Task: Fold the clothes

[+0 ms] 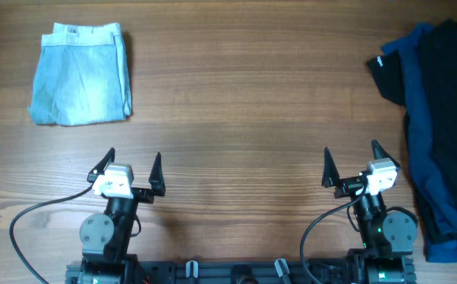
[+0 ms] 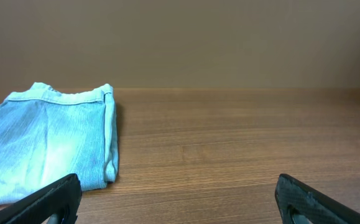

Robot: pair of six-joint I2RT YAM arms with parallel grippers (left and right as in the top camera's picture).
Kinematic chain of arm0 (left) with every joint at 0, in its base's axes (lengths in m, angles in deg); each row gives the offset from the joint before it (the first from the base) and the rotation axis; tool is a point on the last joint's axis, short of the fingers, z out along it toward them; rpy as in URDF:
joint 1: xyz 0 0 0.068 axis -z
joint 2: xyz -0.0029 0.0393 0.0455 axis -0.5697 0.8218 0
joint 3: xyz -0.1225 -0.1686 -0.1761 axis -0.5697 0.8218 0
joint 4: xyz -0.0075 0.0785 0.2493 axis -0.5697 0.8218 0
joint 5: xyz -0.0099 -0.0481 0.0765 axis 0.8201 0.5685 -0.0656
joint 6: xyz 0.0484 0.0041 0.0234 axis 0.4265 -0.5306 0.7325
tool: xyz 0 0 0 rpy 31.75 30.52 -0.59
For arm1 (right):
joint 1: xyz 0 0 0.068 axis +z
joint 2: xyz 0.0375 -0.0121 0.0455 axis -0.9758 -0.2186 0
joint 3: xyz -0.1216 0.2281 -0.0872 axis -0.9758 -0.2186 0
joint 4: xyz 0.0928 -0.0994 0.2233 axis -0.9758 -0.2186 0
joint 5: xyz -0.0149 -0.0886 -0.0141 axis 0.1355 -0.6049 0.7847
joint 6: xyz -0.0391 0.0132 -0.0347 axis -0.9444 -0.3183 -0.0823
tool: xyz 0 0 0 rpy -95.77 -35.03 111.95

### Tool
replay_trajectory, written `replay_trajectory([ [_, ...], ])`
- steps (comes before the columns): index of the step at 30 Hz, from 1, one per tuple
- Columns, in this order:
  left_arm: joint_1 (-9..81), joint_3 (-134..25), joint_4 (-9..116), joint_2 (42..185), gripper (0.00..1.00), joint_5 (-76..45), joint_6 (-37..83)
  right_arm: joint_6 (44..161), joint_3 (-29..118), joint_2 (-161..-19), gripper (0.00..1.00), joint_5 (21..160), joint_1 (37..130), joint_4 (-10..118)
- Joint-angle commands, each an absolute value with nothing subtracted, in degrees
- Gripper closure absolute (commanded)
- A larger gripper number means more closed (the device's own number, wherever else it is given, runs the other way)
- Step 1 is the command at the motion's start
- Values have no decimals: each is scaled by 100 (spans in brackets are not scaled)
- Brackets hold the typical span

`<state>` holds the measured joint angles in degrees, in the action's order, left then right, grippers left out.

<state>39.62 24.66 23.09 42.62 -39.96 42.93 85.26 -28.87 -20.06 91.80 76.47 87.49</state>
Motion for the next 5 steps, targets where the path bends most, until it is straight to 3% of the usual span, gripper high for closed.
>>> replay_trajectory([
  [1, 3988, 2523, 2307, 4221, 0, -4072, 4398, 8427, -2896, -1956, 1, 9267, 7682, 8767],
  [5, 3988, 2523, 2307, 4221, 0, -4072, 4398, 8425, -2896, -1956, 0, 9270, 7682, 8767],
])
